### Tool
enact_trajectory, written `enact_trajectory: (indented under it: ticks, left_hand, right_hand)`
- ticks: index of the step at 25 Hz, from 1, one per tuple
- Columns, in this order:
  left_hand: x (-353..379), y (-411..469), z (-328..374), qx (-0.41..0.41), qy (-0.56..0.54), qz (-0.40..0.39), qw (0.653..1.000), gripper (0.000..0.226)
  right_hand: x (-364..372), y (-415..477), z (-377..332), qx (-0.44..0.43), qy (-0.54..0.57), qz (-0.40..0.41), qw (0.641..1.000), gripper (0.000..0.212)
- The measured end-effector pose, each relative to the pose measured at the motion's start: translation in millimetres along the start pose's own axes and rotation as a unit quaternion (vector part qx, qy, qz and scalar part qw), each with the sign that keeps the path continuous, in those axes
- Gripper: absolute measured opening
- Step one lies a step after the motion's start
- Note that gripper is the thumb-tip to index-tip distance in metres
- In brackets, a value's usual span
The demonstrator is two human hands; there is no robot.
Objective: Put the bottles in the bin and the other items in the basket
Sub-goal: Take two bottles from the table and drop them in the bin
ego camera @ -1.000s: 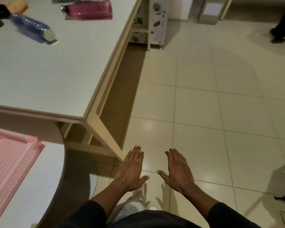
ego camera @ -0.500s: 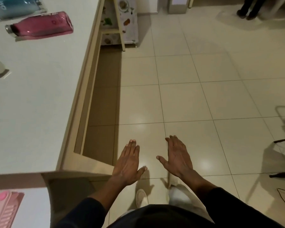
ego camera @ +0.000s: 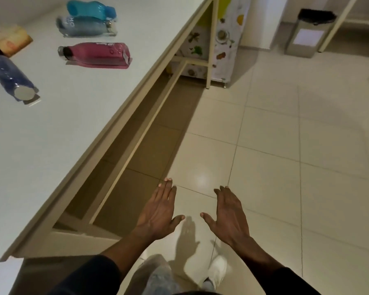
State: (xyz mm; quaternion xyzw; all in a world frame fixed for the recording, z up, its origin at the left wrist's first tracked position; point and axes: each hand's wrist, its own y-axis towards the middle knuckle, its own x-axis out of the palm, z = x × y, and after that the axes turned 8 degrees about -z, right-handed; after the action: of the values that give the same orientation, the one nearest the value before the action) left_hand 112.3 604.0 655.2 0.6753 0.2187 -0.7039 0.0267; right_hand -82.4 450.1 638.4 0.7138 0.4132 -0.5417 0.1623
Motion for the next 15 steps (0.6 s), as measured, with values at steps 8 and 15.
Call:
enact_trajectory:
  ticks: [8,15]
  left_hand:
    - [-63,73,-19,-0.114,-0.013,0.054,0.992,0.096]
    - [-150,168,-97,-0.198,-0.073,0.171,0.962,0.094]
  right_hand:
    - [-83,144,-14,-0.136,0.01,0.054,0.989,0.085]
    - [-152,285,-74,-0.204,0.05,0.111,0.971,0.075]
